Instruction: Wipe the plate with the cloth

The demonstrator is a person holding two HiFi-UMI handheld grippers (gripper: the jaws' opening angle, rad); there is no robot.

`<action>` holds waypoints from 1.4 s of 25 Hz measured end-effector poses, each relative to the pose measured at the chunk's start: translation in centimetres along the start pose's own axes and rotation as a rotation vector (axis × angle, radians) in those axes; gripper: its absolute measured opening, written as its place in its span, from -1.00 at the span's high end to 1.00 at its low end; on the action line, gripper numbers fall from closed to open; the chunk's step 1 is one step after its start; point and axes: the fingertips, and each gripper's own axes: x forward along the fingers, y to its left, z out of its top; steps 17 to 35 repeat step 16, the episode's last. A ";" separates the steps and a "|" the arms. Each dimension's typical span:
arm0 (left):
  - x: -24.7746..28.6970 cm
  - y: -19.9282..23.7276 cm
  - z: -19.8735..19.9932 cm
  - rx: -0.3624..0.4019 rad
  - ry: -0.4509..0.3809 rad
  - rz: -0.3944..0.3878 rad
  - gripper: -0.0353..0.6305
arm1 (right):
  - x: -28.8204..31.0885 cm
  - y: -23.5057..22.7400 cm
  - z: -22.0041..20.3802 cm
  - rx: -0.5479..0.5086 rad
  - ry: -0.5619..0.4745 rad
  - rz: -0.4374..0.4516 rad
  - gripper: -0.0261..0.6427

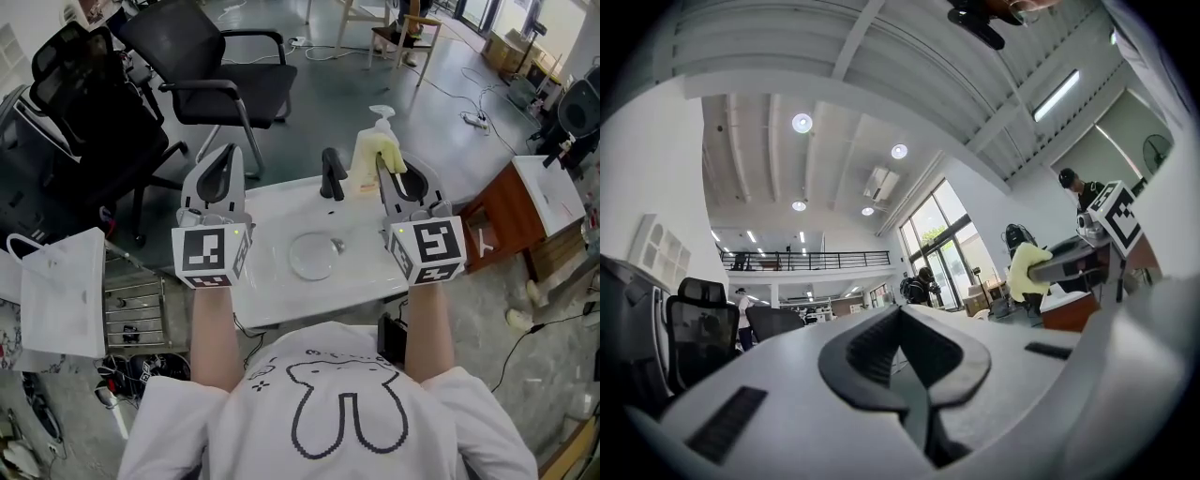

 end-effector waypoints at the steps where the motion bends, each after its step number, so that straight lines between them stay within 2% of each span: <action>1: 0.0 0.0 0.1 0.001 -0.004 0.001 0.87 | 0.0 0.0 0.2 -0.002 -0.005 -0.002 0.78; 7: -0.3 0.2 0.4 -0.001 -0.012 0.016 0.86 | 0.0 -0.2 1.1 -0.007 -0.028 -0.015 0.78; 12: -0.7 0.6 0.3 -0.046 -0.020 0.044 0.87 | -0.3 0.4 0.7 -0.029 -0.011 -0.005 0.78; 16: -1.0 0.3 1.1 -0.024 -0.035 0.048 0.87 | -0.7 0.7 0.3 -0.043 -0.002 -0.003 0.78; 35: -1.0 0.3 1.1 -0.024 -0.035 0.048 0.87 | -0.7 0.7 0.3 -0.043 -0.002 -0.003 0.78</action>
